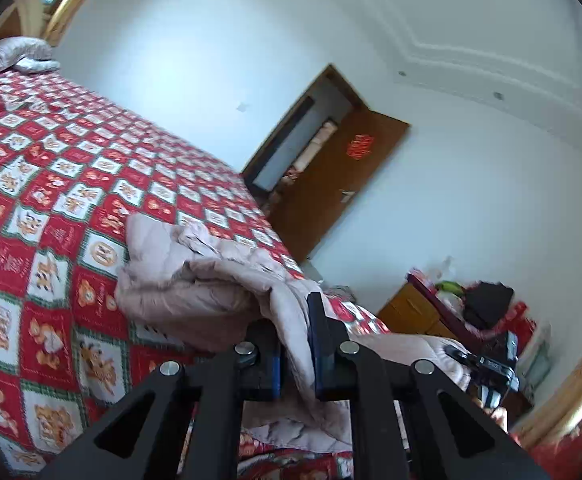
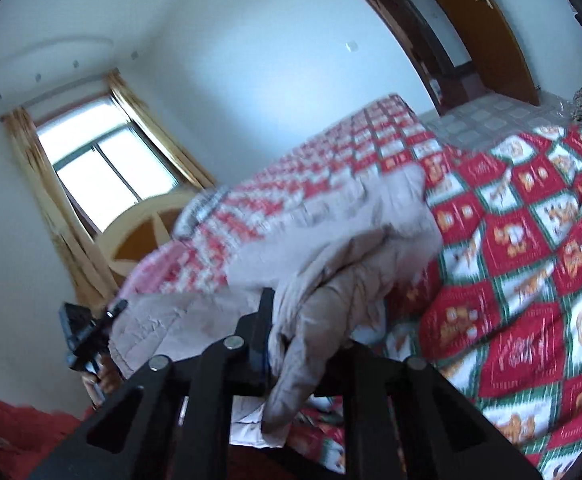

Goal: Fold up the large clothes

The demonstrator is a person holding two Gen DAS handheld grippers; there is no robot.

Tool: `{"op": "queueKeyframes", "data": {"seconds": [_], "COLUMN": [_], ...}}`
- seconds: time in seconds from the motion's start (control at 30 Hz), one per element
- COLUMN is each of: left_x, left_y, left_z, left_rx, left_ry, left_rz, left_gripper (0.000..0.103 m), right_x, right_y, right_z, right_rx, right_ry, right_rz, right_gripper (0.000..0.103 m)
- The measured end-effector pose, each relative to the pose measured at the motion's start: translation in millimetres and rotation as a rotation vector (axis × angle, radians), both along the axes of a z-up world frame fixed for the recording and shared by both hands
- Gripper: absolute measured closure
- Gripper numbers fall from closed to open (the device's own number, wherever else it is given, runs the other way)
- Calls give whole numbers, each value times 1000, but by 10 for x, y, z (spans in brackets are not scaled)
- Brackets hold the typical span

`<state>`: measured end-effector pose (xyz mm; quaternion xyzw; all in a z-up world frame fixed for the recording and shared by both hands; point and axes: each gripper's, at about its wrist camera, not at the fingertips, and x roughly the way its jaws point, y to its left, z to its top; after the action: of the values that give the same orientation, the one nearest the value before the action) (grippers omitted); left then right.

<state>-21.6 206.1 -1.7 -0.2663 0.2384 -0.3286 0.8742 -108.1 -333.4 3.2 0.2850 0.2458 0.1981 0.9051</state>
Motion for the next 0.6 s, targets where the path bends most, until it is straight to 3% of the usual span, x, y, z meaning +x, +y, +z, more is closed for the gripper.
{"op": "queueKeyframes", "data": {"seconds": [0.17, 0.27, 0.43, 0.6], "left_x": [709, 1215, 2354, 3027], "left_y": [-134, -278, -534, -701], "left_z": [385, 421, 63, -418], "left_rx": [86, 141, 242, 384], "left_ry": [78, 129, 256, 380], "left_rz": [125, 196, 308, 406], "left_gripper": [93, 92, 92, 92], "right_x": [750, 1343, 2384, 3224], "right_y": [-154, -218, -198, -188], "right_z": [263, 331, 143, -392], "right_rx": [50, 90, 50, -24], "right_ry": [-38, -23, 72, 183], "right_rz": [-30, -50, -134, -227], "right_gripper": [88, 88, 88, 88]}}
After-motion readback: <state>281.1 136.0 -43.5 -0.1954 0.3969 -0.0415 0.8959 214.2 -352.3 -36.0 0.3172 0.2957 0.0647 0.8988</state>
